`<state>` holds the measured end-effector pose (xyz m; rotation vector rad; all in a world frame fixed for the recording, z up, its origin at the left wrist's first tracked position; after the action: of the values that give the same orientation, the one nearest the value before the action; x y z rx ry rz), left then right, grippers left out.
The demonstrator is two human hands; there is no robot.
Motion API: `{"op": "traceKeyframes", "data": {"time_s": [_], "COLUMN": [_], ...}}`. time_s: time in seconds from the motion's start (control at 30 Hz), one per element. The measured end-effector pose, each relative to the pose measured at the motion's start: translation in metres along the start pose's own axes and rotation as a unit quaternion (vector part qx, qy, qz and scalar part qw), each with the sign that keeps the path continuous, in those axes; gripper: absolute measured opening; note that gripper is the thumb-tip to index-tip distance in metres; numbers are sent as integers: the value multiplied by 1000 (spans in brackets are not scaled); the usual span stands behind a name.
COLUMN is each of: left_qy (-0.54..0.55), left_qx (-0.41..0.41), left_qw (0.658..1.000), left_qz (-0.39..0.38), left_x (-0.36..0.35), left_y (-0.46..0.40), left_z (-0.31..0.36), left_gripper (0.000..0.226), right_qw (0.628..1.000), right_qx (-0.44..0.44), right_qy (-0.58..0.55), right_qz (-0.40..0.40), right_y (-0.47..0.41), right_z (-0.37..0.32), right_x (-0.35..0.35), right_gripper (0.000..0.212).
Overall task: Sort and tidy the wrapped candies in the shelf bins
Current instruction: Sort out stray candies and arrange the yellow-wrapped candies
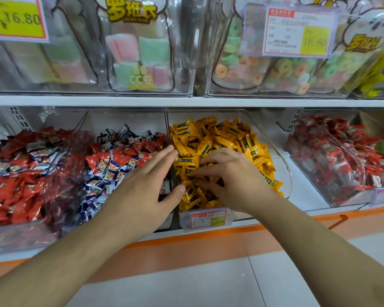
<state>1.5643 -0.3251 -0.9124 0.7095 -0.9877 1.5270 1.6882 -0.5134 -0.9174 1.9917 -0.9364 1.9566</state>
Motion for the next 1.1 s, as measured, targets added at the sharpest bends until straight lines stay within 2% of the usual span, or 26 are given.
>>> {"op": "traceKeyframes", "data": {"time_s": [0.17, 0.37, 0.43, 0.53, 0.63, 0.73, 0.83, 1.0, 1.1], "left_qy": [4, 10, 12, 17, 20, 17, 16, 15, 17], "left_qx": [0, 1, -1, 2, 0, -2, -2, -1, -2], "left_qw": [1000, 1000, 1000, 1000, 1000, 1000, 1000, 1000, 1000], "left_qz": [-2, -4, -6, -10, -10, -10, -10, -13, -15], "left_x": [-2, -3, -3, -2, -2, -2, -2, -2, -1], "left_y": [0, 0, 0, 0, 1, 1, 1, 1, 1], "left_z": [0, -1, -1, 0, 1, 0, 0, 0, 0], "left_gripper": [76, 77, 77, 76, 75, 74, 74, 73, 73], "right_qw": [998, 995, 996, 1000, 992, 990, 994, 998, 996], "right_qx": [-39, -78, -58, 13, 3, 3, 9, -5, -29], "right_qy": [-10, -11, 18, -19, -116, -105, -86, -59, -53], "right_qz": [48, 60, 60, 21, -44, -91, -59, 39, 60], "right_y": [1, 2, 2, -3, -9, -8, -6, -3, -2], "right_z": [17, 18, 13, -11, -23, -25, -28, -24, -21], "right_x": [10, 14, 17, 19, 19, 15, 6, 4, 3], "right_gripper": [31, 38, 44, 51, 51, 56, 52, 21, 16]}}
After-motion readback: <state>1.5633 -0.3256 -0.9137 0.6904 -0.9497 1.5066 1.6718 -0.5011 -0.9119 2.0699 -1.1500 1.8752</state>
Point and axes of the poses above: each hand's wrist, its own y-axis away from the middle knuckle, its own x-axis out of the back of the hand, z = x × y, the point moved 3 cm from there along -y, towards the middle knuckle
